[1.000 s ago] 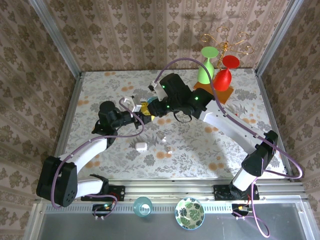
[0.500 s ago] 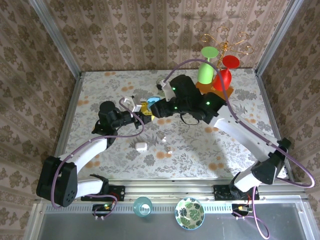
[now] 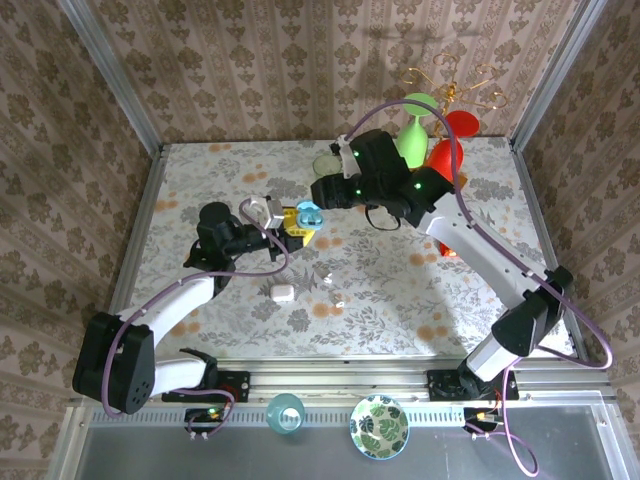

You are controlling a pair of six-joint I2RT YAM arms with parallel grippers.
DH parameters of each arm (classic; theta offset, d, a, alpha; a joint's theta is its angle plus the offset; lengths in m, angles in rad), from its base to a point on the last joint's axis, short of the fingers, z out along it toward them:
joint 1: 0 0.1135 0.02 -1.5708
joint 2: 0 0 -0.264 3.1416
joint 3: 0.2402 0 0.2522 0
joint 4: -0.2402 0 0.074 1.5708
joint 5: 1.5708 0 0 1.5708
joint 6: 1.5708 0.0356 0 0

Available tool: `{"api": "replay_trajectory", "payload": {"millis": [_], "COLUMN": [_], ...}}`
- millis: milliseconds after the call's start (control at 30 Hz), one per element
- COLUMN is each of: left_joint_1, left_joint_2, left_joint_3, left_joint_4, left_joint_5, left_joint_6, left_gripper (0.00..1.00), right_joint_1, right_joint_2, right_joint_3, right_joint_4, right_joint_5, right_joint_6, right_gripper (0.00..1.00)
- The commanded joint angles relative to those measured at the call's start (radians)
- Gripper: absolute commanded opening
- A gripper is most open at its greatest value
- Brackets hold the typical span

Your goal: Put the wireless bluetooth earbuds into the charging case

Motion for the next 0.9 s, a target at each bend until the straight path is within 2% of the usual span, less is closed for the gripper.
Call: {"api": "replay_trajectory", "payload": {"millis": [0,333,433,600,767,867], "left_joint_1": [-0.005,-0.007,-0.011,-0.015,-0.014,-0.021], "left_joint_2": [-0.038,-0.021,-0.020,-0.022,-0.018,-0.020], "left_joint_3": [-0.014,0.001,-0.001,-0.010,-0.022,-0.013], "left_joint_4": [0.010,0.026,0.030,0.069,0.159,0.160], "left_joint_5": [0.002,-0.058,-0.064,-0.080,-0.095,-0.106], "left_joint_6": [0.028,0.014,0.016,0.004,-0.045,-0.051], "left_gripper": [0.26,0.26,0.26,0.26,0.26,0.26], "right_joint_1": [0.002,0.001,-0.014,-0.053,-0.120,-0.140], "right_joint_2": [0.009,-0.103,-0.133,-0.170,-0.187,-0.192], "right_joint_3": [0.035,-0.111,-0.150,-0.264,-0.429,-0.505], "right_joint_4": [-0.053,0.060,0.108,0.268,0.546,0.703], "right_joint_5": [-0.023,-0.111,-0.153,-0.297,-0.513,-0.596], "right_joint_6": [-0.009,-0.011,0.035,0.161,0.411,0.523], "right_gripper": [0.60,0.62,0.67,0.81,0.81,0.79]}}
